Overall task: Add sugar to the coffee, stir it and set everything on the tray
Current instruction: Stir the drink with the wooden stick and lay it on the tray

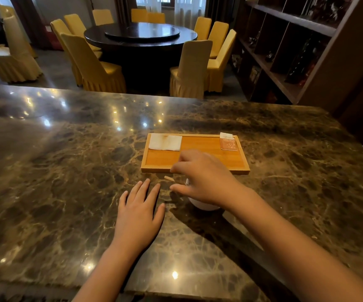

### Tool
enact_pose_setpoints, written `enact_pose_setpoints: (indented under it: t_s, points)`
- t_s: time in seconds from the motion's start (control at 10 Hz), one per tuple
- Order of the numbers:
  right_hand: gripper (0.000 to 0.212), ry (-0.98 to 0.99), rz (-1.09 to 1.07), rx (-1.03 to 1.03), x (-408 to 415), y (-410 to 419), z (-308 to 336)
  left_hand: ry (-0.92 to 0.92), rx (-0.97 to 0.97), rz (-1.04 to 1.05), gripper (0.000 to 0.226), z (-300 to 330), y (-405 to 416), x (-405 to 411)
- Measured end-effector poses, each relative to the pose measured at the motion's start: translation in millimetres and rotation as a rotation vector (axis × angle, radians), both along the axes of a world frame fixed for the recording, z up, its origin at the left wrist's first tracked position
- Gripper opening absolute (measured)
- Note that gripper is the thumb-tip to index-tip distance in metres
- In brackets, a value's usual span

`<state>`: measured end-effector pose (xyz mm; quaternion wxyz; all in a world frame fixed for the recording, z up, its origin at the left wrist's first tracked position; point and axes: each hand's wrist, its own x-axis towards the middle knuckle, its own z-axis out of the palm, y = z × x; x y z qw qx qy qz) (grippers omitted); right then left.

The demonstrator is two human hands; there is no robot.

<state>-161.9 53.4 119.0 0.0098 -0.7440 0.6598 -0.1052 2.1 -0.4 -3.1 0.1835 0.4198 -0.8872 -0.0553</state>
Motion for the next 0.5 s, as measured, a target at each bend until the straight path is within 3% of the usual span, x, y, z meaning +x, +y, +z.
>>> enact_pose_setpoints:
  t_s: [0.3, 0.5]
  points:
    - [0.021, -0.024, 0.002, 0.03, 5, -3, -12, 0.012, 0.006, 0.006, 0.056, -1, 0, 0]
    - [0.016, -0.494, -0.234, -0.174, -47, 25, -6, 0.015, 0.008, 0.004, 0.056, -1, -1, 0]
